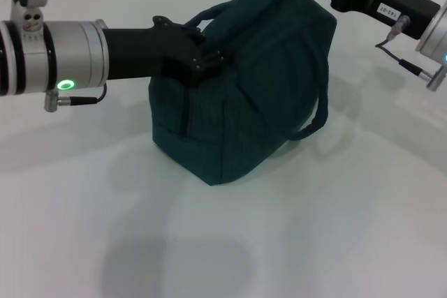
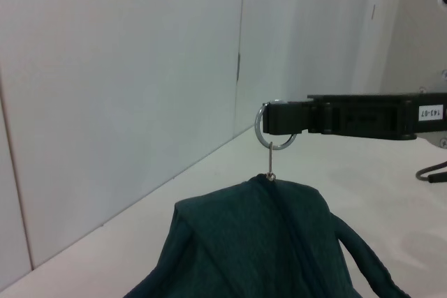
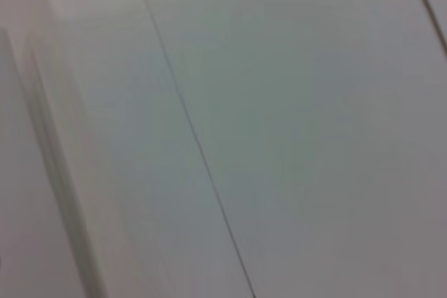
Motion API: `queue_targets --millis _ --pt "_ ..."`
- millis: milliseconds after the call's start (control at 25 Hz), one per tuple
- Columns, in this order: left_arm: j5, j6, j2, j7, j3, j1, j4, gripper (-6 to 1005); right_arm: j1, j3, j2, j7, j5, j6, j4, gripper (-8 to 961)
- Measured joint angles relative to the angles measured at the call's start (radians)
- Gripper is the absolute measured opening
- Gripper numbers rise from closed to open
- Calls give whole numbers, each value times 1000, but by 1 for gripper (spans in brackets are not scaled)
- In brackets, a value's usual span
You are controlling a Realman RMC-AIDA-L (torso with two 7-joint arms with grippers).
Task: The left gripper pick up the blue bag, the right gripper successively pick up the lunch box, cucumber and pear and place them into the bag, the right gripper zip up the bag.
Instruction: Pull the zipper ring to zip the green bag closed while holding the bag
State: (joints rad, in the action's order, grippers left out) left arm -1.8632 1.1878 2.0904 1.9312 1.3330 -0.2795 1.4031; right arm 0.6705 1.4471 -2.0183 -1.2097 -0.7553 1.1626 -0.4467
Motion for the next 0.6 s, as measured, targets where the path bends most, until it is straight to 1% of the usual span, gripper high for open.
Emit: queue_targets --millis 240,600 --pt "48 8 -1 -16 0 4 3 199 -2 -2 -3 -37 10 6 11 16" --pt "53 7 1 -56 11 5 11 144 -3 -1 -7 -98 36 12 36 16"
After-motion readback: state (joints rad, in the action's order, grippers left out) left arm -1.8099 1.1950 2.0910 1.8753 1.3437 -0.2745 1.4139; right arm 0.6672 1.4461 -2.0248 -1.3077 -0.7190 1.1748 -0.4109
